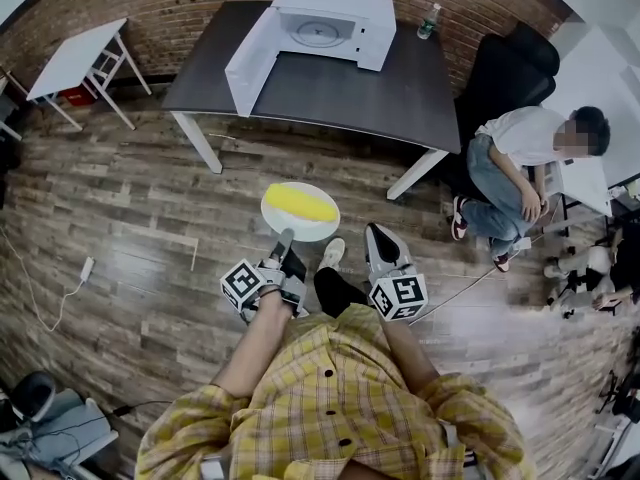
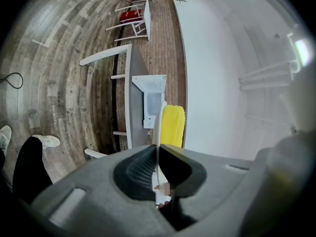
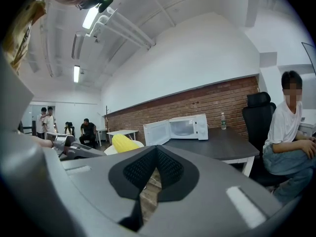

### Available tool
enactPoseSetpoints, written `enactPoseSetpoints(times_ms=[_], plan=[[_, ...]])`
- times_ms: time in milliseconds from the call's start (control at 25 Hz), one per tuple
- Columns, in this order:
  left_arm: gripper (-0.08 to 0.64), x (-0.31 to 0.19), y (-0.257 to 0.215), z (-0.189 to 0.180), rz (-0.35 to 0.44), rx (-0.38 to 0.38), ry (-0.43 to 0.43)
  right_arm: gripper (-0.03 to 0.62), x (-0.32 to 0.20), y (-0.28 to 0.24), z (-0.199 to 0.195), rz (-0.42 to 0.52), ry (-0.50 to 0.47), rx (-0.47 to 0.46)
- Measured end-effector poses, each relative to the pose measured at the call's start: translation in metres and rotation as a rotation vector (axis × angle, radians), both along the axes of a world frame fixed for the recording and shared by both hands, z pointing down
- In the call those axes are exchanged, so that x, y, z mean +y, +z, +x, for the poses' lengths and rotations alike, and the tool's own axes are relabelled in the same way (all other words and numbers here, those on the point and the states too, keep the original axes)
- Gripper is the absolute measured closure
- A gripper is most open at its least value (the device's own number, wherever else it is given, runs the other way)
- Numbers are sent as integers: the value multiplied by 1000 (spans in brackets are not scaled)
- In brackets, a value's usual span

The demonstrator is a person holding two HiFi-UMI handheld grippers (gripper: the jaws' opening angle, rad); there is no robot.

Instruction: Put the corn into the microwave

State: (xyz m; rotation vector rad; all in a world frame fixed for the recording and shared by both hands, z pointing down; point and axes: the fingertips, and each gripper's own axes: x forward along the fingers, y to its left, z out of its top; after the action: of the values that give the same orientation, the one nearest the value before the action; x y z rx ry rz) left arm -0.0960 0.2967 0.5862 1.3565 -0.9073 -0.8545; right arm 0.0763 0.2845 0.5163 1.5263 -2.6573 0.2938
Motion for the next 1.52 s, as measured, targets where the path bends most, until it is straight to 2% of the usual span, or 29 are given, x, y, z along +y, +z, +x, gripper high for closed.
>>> enactPoseSetpoints(times_ms=[520, 880, 1160, 1520], plan=[[543, -79, 0, -4, 22, 25, -5, 589, -81, 11, -7, -10, -2, -20], [543, -169, -2, 13, 13, 31, 0, 589, -179, 15, 8, -21, 0, -52], [543, -243, -11, 26, -4, 84, -29, 589, -255, 5, 14, -24, -52, -50], [543, -324, -15, 46, 3, 83, -64, 588, -340, -3, 27, -2, -108, -42]])
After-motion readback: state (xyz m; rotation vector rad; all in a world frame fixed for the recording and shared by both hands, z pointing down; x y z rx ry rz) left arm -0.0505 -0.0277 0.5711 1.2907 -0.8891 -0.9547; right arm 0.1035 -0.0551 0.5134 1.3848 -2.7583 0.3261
